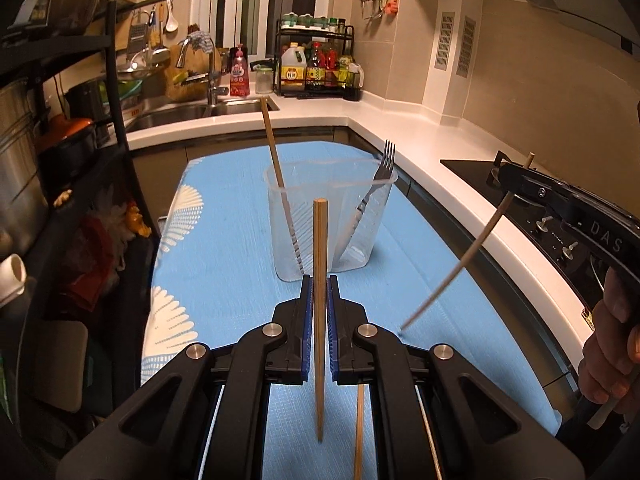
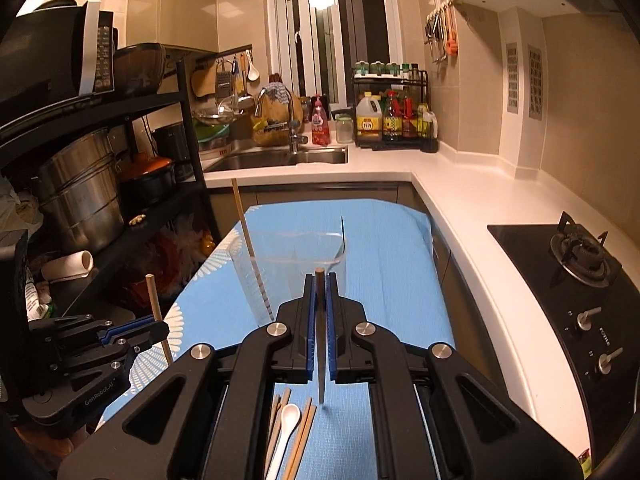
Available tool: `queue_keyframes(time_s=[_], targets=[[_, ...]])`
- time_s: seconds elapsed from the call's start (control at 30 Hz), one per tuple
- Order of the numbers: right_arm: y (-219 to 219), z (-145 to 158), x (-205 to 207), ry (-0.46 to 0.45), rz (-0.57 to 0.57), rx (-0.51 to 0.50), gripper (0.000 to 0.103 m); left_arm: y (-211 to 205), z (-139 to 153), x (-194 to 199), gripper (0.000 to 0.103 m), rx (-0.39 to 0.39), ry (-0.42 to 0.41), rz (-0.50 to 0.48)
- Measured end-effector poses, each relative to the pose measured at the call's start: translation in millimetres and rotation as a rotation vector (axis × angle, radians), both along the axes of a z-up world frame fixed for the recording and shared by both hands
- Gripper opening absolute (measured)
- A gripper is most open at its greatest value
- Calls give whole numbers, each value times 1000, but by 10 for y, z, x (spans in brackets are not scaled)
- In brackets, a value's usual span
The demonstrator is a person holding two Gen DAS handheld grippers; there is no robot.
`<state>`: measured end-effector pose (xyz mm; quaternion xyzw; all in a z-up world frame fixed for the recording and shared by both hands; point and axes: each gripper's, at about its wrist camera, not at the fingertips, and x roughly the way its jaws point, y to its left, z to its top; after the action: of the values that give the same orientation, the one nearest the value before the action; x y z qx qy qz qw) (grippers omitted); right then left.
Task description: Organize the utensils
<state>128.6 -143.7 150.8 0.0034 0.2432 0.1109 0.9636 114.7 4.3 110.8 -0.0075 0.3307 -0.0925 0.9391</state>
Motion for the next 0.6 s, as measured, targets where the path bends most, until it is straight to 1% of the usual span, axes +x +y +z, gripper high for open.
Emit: queue_keyframes(time_s=[0.37, 0.47, 0.6], targets=[[21, 233, -19, -32, -4, -1, 5, 7, 315, 12, 7, 4, -33, -2], [39, 301, 46, -32, -7, -5, 5, 11, 362, 52, 7, 3, -31, -4], [80, 436, 194, -32, -3, -12, 5, 43, 497, 216, 7, 0, -14, 0]])
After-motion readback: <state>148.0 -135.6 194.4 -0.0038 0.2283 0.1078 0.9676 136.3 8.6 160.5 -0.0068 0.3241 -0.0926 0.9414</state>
